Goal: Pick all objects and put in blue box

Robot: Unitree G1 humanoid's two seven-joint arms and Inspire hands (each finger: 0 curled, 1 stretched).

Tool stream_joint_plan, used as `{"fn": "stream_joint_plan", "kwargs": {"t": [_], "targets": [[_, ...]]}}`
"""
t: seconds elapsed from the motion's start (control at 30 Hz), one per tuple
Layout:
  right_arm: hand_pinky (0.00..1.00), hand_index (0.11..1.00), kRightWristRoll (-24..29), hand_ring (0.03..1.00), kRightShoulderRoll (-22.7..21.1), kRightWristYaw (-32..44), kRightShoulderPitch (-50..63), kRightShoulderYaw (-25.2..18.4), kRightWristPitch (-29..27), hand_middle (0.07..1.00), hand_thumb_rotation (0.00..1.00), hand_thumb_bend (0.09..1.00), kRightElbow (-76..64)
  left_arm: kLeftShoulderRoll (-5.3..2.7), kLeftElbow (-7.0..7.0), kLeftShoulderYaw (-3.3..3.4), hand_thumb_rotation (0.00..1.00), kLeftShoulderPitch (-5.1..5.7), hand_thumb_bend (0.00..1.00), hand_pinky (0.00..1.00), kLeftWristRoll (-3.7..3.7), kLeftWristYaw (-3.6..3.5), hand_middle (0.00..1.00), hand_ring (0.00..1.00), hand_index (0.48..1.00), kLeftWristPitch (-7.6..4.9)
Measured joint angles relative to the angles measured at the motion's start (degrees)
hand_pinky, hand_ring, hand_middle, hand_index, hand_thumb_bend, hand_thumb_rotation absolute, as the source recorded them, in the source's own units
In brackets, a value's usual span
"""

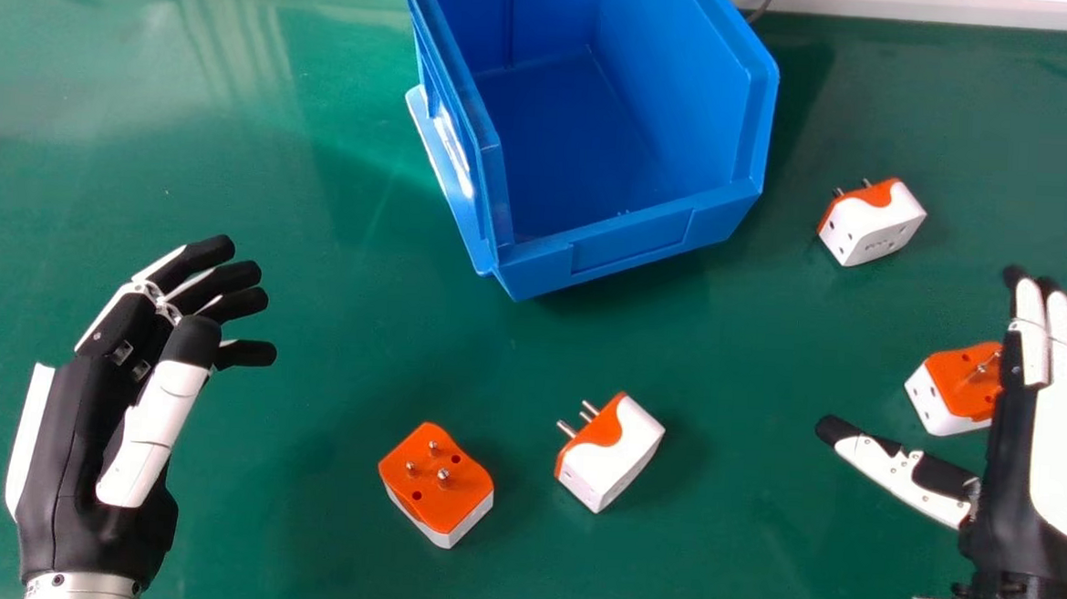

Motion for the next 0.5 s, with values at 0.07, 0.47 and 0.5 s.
{"fn": "stream_joint_plan", "kwargs": {"t": [0.07, 0.47, 0.5], "targets": [[0.73, 0.931, 0.08, 0.907, -0.34, 1.69, -0.26, 0.23, 1.89, 0.959, 0.43, 0.759, 0.01, -0.11, -0.23, 0.01, 0.65, 0.07, 0.95, 0.59, 0.00, 0.17, 0.74, 0.73, 0.744, 0.12], [0.81, 0.939, 1.82, 0.934, -2.29, 5.06, -6.28, 0.73, 8.28, 0.968, 0.41, 0.694, 4.94, -0.35, -0.54, 0.02, 0.65, 0.08, 0.96, 0.60, 0.01, 0.54, 0.74, 0.74, 0.745, 0.62], [0.82, 0.942, 2.07, 0.939, -2.36, 5.33, -6.70, 0.74, 8.71, 0.972, 0.42, 0.687, 5.35, -0.35, -0.61, 0.01, 0.66, 0.08, 0.96, 0.60, 0.02, 0.55, 0.74, 0.74, 0.745, 0.63]]}}
